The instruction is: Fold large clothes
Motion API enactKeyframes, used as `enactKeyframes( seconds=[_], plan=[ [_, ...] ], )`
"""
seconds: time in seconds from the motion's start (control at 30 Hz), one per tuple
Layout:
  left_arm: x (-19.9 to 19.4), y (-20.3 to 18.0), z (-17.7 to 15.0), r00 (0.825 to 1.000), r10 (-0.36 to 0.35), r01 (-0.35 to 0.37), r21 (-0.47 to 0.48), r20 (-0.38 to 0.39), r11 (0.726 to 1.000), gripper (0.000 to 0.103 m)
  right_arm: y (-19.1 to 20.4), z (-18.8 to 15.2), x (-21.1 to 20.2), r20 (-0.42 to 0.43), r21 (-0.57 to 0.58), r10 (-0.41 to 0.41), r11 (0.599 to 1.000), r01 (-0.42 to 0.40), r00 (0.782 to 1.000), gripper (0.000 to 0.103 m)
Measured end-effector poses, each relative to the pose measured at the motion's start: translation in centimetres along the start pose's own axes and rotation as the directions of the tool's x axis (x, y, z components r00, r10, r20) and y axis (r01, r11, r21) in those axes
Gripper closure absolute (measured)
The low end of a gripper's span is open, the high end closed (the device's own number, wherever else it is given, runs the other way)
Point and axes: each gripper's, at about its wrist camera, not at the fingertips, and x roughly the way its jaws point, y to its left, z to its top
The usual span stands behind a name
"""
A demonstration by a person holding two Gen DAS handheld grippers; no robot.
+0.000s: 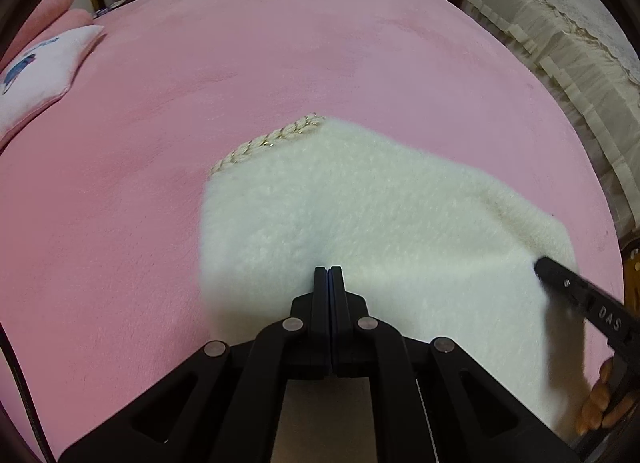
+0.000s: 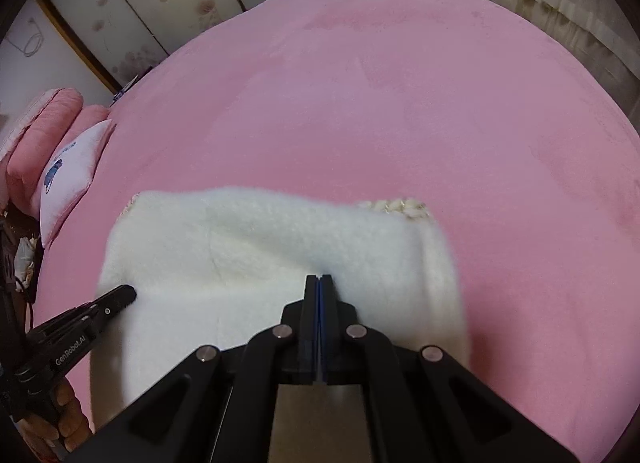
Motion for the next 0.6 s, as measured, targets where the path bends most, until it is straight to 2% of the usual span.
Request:
enactKeyframes(
  seconds=[0.13,0.3,0.4,0.43,0.5,0.53,0.57,0.6],
  plan=[
    [-2.0,-0.9,-1.5,0.999,0.024,-0.024,-0.001,0.022,1.000,0.102,-0.4,-2.8,-2.0,-0.009,0.015,-0.029,0.999,0.029,1.000,0.103],
    [-5.6,-0.5,-6.4,0.998,0.031,-0.033,0.036,0.047,0.999,0.102,-1.4,-7.1,-4.7,-0.041,0.036,-0.023,0.999,0.025,0.999,0.103],
    [-7.2,0.2,-8.6,0.999,0.037,-0.037,0.029,0.022,0.999,0.102,-2.0,-10.0,-6.6,-0.060,0.075,-0.016,0.997,0.021,0.998,0.103],
    [-8.2,0.9,-10.3,0.999,0.043,-0.044,0.023,0.008,0.999,0.102,-2.3,-10.7,-7.1,-0.071,0.098,-0.012,0.995,0.019,0.997,0.103],
    [-9.3,0.6,-11.7,0.998,0.063,-0.062,0.031,-0.018,0.998,0.101,-2.5,-11.8,-8.3,-0.117,0.138,-0.007,0.990,0.023,0.993,0.103],
    [-9.9,0.5,-12.4,0.996,0.088,-0.087,0.043,-0.025,0.995,0.094,-2.5,-12.5,-8.4,-0.164,0.148,-0.009,0.988,0.033,0.986,0.103],
    [-10.6,0.2,-13.5,0.992,0.121,-0.120,0.050,-0.036,0.992,0.084,-2.5,-13.3,-8.7,-0.212,0.160,-0.008,0.986,0.043,0.977,0.103],
    [-11.1,0.2,-14.3,0.987,0.150,-0.147,0.049,-0.051,0.988,0.080,-2.4,-13.8,-8.9,-0.229,0.166,-0.006,0.985,0.045,0.973,0.103]
  ],
)
